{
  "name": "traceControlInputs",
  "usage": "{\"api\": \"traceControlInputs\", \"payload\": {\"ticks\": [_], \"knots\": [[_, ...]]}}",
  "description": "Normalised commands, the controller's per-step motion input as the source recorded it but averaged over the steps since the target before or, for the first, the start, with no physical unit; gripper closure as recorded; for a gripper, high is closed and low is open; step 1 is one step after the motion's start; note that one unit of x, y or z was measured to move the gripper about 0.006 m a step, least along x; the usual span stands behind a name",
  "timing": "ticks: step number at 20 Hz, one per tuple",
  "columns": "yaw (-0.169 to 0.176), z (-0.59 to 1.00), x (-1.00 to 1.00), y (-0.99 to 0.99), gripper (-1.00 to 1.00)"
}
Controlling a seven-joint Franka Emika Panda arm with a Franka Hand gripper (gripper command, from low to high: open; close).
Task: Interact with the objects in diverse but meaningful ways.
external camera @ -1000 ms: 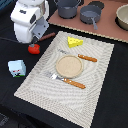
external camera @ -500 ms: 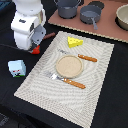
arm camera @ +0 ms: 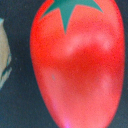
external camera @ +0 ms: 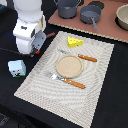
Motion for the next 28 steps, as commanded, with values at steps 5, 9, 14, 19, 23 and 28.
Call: {"api": "traceControlInputs", "payload": {"ticks": [5, 9, 14, 19, 23, 28], "knots": [[0.008, -0.14, 0.00, 0.00, 1.00], [0.000, -0.05, 0.00, 0.00, 1.00], [0.001, -0.03, 0.00, 0.00, 1.00], [0.007, 0.58, 0.24, -0.11, 1.00], [0.026, 1.00, 0.77, -0.06, 1.00], [0.009, 1.00, 0.96, -0.05, 1.00]]}}
